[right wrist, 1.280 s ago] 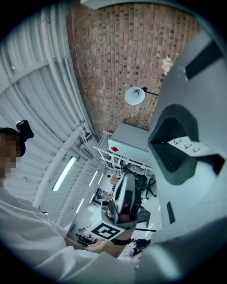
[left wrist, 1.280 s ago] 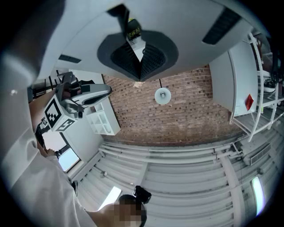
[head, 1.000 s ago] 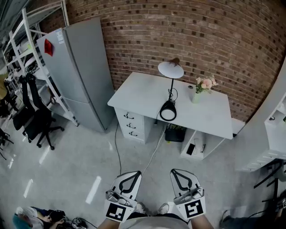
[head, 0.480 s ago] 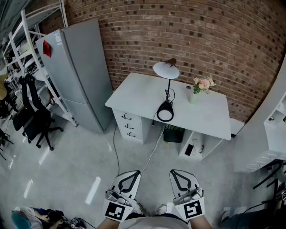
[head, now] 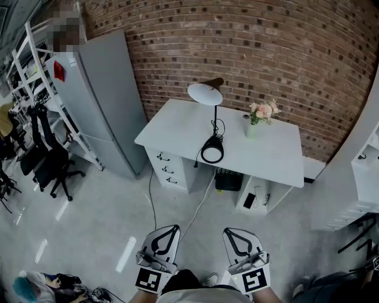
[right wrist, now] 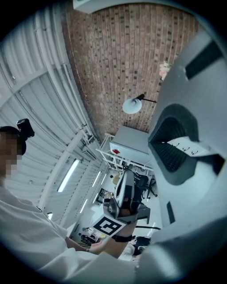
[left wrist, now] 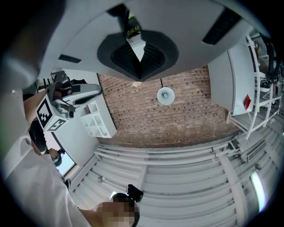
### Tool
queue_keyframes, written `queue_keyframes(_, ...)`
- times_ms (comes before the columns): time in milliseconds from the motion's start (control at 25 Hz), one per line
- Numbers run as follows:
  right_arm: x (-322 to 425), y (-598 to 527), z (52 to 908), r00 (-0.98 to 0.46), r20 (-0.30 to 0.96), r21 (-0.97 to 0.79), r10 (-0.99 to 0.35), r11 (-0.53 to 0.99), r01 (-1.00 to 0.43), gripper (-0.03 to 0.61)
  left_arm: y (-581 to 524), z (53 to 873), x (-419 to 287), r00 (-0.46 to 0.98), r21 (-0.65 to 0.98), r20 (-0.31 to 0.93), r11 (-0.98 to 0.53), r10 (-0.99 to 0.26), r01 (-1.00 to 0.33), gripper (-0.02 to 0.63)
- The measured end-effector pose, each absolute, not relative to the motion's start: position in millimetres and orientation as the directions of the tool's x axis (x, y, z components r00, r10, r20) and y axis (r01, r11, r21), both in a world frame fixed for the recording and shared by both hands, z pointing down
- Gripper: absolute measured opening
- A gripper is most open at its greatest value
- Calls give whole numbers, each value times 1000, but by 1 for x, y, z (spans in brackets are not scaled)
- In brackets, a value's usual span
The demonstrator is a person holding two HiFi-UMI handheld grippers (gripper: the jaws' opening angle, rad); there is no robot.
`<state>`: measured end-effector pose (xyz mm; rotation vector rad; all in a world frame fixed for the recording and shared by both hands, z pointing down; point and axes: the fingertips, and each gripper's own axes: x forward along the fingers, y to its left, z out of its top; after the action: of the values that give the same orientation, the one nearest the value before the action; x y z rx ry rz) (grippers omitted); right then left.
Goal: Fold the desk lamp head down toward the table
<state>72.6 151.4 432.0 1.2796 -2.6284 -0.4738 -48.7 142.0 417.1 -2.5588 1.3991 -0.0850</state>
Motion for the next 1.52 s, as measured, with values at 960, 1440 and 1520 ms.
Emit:
queue_keyframes(960, 56, 7, 433, -597, 34, 358, -801, 568, -741, 17, -12, 429, -50, 623, -307, -21, -588, -782, -748, 8)
queue_keyframes(1440, 20, -90, 417, -509, 17, 294, -860, 491, -820, 17, -100, 430, -83, 680, -251, -52, -649, -732, -718, 8)
queue_keyframes(1520, 19, -101, 413, -485, 7, 272, -874, 469, -840, 17, -112, 430, -86, 683, -232, -66, -654, -727, -720, 8)
